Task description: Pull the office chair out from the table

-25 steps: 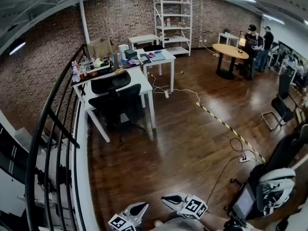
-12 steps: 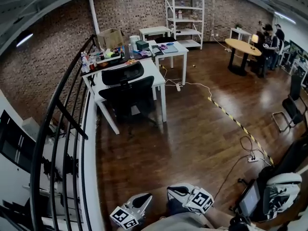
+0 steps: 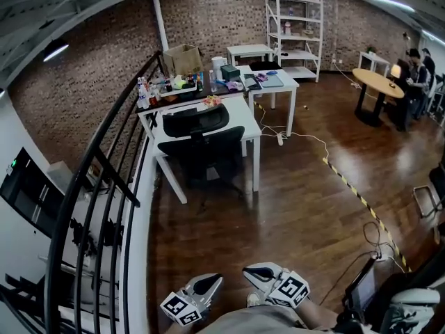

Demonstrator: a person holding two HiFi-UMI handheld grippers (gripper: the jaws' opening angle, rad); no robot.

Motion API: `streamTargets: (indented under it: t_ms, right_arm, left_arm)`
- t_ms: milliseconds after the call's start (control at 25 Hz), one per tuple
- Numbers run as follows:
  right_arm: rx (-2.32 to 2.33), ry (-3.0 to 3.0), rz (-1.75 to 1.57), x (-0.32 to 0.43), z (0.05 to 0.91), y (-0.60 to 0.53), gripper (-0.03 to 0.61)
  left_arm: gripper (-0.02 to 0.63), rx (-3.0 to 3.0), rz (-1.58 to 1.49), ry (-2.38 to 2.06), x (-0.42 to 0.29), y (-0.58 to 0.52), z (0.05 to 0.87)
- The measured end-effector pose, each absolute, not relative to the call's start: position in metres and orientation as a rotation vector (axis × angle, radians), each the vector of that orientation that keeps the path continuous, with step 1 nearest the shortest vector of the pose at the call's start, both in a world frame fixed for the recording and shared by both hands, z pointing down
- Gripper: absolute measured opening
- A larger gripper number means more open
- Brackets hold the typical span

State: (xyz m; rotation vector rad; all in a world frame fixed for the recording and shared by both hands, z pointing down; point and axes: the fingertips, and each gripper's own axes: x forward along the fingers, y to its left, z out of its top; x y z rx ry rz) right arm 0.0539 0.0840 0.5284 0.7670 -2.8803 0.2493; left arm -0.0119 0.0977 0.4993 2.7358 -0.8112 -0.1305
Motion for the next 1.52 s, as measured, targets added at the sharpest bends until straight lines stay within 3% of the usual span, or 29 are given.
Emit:
streamTargets:
  t_ms: [800, 1520]
  right_arm:
    - [0.715, -2.888, 0.273, 0.083, 0.531, -0.036, 0.006]
    - [0.853, -2.847, 0.219, 0.001, 0.503, -0.232, 0.006]
  left_arm:
    - [-0.003, 2.702, -0.144, -0.907, 0.015, -0.024, 0.501]
    - [-0.009, 2.803, -0.181, -0.811, -0.075, -0.227, 0.467]
